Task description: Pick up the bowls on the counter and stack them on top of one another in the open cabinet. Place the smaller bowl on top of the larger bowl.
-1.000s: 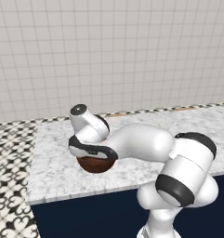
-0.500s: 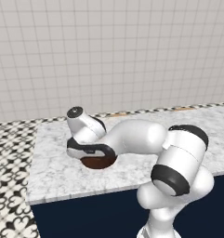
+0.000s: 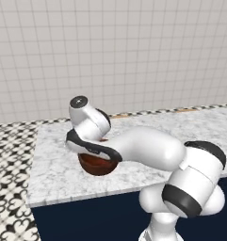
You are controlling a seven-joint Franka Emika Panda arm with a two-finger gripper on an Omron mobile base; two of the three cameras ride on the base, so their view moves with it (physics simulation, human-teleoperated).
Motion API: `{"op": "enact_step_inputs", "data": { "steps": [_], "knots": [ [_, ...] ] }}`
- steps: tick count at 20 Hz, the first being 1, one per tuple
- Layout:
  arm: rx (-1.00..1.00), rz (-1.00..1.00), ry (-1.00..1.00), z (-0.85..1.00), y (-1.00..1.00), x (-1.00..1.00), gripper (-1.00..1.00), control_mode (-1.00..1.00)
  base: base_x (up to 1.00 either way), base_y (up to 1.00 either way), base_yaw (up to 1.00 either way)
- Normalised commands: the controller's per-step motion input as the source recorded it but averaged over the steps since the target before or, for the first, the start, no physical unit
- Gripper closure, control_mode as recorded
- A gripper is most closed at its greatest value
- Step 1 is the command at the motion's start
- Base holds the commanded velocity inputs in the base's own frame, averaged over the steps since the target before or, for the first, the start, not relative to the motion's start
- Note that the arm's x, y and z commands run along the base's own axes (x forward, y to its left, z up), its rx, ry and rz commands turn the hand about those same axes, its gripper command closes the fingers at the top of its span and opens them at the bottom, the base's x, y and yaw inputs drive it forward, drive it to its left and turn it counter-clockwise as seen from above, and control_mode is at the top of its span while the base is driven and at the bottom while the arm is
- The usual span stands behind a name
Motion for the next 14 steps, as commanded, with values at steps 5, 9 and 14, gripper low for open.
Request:
{"op": "enact_step_inputs", "data": {
  "steps": [5, 9, 14],
  "knots": [
    [0.52, -0.21, 0.06, -0.03, -0.99, -0.04, -1.0, -1.0, 0.0, 0.0, 0.0],
    [0.53, -0.31, 0.15, -0.01, -1.0, 0.02, -1.0, -1.0, 0.0, 0.0, 0.0],
    [-0.03, -0.23, 0.12, -0.28, -0.32, 0.25, -1.0, -1.0, 0.0, 0.0, 0.0]
  ]
}}
